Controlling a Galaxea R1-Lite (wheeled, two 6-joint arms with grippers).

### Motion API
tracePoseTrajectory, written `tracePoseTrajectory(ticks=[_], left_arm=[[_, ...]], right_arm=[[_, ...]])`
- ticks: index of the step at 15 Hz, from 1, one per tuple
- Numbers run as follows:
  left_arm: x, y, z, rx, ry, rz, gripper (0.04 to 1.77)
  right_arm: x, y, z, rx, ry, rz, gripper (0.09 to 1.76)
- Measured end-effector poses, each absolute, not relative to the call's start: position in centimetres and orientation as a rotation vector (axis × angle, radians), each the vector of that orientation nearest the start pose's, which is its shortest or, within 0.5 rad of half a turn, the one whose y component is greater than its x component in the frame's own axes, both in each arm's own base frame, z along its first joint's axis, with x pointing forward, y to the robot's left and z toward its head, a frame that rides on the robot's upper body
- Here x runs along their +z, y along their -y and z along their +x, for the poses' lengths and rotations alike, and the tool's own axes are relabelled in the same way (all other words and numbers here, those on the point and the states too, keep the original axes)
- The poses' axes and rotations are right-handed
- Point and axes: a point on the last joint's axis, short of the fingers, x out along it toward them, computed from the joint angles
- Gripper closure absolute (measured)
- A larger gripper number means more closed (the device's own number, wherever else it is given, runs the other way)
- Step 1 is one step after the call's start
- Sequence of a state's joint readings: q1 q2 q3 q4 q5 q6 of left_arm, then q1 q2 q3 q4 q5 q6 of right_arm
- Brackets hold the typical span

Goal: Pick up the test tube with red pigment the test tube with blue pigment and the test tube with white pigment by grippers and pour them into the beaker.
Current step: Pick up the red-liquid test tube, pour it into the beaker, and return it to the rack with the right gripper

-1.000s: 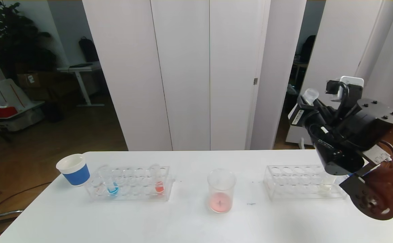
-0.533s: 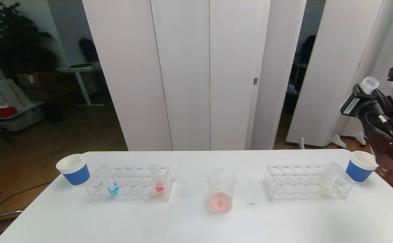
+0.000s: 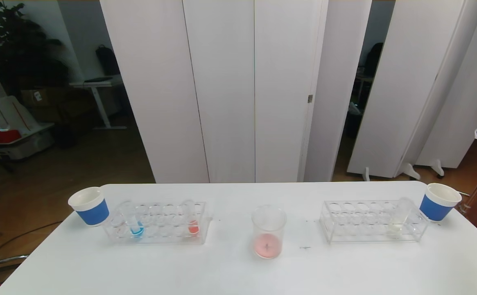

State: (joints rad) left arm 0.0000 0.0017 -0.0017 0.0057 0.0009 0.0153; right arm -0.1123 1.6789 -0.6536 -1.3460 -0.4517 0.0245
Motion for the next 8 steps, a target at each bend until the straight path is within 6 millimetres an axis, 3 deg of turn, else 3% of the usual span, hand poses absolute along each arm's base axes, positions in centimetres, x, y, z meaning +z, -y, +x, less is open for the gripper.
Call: tracePoseTrajectory(ticks=[8], left_arm=[[7.5, 0.0, -2.3, 0.001, -0.006, 0.015, 0.06]], right_arm=[[16.7, 6.3, 29.7, -0.615, 0.216, 0.208, 1.26]])
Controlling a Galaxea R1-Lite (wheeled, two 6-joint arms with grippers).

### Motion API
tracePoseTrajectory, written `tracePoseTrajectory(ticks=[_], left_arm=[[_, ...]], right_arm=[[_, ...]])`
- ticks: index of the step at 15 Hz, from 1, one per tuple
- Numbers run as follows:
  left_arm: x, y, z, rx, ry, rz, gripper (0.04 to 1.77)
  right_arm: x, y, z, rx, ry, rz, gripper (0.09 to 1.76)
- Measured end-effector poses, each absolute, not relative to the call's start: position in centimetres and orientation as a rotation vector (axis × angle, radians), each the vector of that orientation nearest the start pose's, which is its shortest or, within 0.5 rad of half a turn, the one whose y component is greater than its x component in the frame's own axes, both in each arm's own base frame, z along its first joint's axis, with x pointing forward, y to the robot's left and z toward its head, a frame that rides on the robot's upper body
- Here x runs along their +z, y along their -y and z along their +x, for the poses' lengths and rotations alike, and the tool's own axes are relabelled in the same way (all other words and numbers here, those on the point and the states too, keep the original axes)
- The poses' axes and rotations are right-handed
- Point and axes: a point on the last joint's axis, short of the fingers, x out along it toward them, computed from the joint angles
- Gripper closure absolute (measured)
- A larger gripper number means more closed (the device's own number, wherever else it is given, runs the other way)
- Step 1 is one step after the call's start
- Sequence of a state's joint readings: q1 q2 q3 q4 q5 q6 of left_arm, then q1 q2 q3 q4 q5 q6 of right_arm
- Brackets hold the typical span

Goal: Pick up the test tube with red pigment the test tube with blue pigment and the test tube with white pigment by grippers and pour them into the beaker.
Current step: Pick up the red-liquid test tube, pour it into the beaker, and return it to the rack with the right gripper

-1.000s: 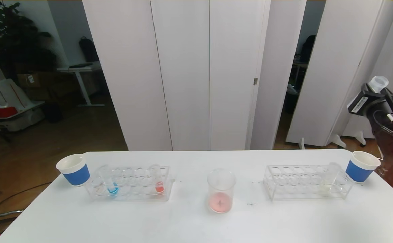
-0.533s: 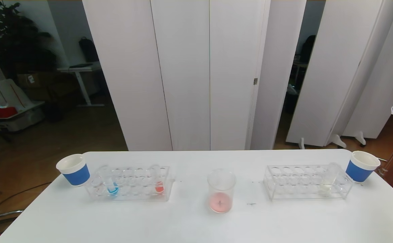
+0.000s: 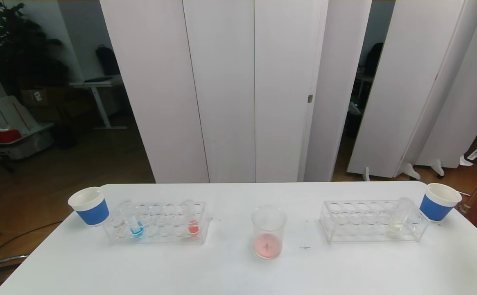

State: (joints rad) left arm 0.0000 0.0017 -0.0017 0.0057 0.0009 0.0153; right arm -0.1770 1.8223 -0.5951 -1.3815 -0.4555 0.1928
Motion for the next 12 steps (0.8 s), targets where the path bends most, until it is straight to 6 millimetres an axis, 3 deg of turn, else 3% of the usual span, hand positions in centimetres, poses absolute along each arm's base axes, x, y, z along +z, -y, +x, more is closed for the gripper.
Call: tracePoseTrajectory(ticks=[6, 12], left_arm=[[7.5, 0.0, -2.3, 0.001, -0.006, 0.015, 0.06], [7.5, 0.0, -2.3, 0.0, -0.006, 0.015, 0.06]], right_arm=[[12.3, 7.5, 30.8, -0.648, 0.173, 0.207, 1.26], [9.5, 7.8, 31.9, -0.655, 0.104, 0.218, 1.26]])
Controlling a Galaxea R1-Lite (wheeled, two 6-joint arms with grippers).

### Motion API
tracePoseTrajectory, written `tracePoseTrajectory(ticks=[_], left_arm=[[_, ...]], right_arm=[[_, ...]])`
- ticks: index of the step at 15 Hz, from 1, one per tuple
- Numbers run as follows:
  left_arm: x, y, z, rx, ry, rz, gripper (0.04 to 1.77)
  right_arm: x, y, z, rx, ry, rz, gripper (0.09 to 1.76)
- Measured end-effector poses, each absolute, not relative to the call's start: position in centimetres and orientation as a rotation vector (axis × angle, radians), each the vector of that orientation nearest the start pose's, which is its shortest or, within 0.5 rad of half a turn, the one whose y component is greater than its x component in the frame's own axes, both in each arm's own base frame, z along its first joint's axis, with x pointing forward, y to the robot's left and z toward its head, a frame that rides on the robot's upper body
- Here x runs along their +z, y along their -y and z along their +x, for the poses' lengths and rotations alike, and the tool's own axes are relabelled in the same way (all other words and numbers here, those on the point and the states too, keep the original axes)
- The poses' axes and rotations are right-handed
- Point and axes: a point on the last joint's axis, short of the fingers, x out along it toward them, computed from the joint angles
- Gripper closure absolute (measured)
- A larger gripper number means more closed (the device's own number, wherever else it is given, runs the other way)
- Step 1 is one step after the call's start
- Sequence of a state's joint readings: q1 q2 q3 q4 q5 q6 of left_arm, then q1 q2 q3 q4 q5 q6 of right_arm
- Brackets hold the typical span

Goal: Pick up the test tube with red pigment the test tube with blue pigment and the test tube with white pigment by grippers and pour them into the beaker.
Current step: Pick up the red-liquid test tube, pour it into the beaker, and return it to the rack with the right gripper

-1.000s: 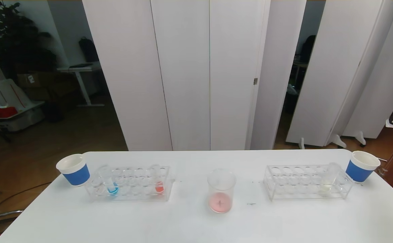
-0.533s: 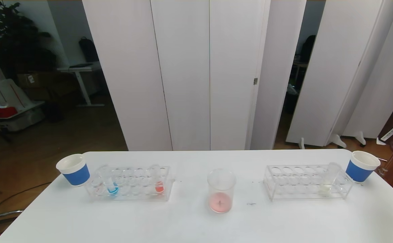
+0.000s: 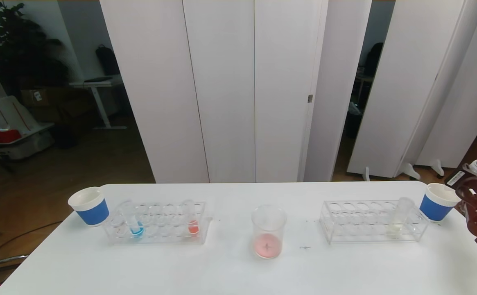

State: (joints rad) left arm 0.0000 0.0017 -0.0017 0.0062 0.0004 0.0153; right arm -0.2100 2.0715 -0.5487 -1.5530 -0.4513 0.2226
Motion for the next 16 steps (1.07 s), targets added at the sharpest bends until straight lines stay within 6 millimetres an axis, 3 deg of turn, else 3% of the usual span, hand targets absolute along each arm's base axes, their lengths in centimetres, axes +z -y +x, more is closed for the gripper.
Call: tracePoseTrajectory(ticks=[10, 16], left_arm=[[7.5, 0.0, -2.3, 0.001, -0.006, 0.015, 0.06], [7.5, 0.0, -2.3, 0.001, -0.006, 0.015, 0.06]], right_arm=[[6.6, 8.5, 32.7, -0.668, 0.027, 0.227, 1.26], [6.0, 8.9, 33.1, -0.647, 0.008, 0.223, 1.26]])
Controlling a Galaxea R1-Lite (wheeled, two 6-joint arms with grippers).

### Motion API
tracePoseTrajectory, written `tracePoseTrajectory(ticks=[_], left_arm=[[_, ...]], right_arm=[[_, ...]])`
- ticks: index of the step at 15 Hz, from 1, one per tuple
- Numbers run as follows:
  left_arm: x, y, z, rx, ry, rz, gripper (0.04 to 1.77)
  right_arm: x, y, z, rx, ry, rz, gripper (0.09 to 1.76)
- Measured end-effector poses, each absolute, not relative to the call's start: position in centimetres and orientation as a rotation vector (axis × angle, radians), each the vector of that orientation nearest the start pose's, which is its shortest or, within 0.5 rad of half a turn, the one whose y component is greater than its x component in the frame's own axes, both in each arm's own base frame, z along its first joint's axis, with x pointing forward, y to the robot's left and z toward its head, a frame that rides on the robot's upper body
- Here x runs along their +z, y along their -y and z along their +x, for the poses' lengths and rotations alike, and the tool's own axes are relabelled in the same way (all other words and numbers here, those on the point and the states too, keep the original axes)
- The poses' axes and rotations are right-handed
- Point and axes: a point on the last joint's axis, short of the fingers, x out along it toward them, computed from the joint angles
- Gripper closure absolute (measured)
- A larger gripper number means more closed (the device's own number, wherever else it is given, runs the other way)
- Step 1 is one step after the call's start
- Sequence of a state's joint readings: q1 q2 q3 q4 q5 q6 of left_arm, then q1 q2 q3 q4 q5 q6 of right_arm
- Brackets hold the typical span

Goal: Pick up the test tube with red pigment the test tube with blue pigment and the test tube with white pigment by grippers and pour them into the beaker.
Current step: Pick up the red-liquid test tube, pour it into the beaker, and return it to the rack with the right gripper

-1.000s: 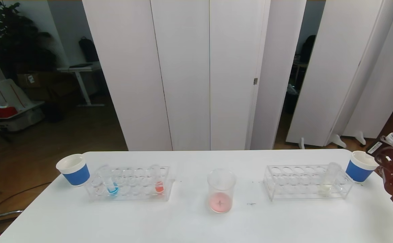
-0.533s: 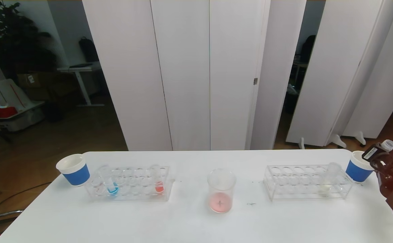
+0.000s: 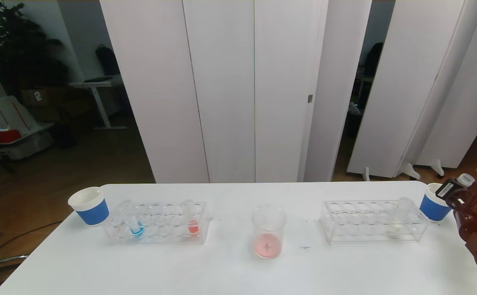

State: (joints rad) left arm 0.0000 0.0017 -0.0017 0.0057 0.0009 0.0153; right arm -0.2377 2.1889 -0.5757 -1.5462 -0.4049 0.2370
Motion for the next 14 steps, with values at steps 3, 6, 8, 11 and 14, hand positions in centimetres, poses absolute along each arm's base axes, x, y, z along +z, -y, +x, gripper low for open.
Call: tracePoseTrajectory(ticks=[3, 6, 8, 11, 14], left_arm=[[7.54, 0.0, -2.28, 0.001, -0.006, 0.015, 0.06], [7.54, 0.0, -2.28, 0.001, -0.006, 0.016, 0.06], [7.54, 0.0, -2.28, 0.001, -0.006, 0.016, 0.06], [7.54, 0.0, -2.28, 0.0, -0.006, 0.016, 0.06], [7.54, 0.0, -2.28, 0.001, -0.006, 0.016, 0.06]], right_arm=[[5.91, 8.94, 33.28, -0.64, 0.006, 0.218, 1.26], [5.83, 8.93, 33.46, -0.623, 0.003, 0.218, 1.26], [5.6, 8.92, 33.53, -0.623, -0.01, 0.217, 1.26], [5.54, 8.95, 33.63, -0.624, -0.016, 0.214, 0.82], [5.53, 8.94, 33.65, -0.623, -0.019, 0.203, 0.11]])
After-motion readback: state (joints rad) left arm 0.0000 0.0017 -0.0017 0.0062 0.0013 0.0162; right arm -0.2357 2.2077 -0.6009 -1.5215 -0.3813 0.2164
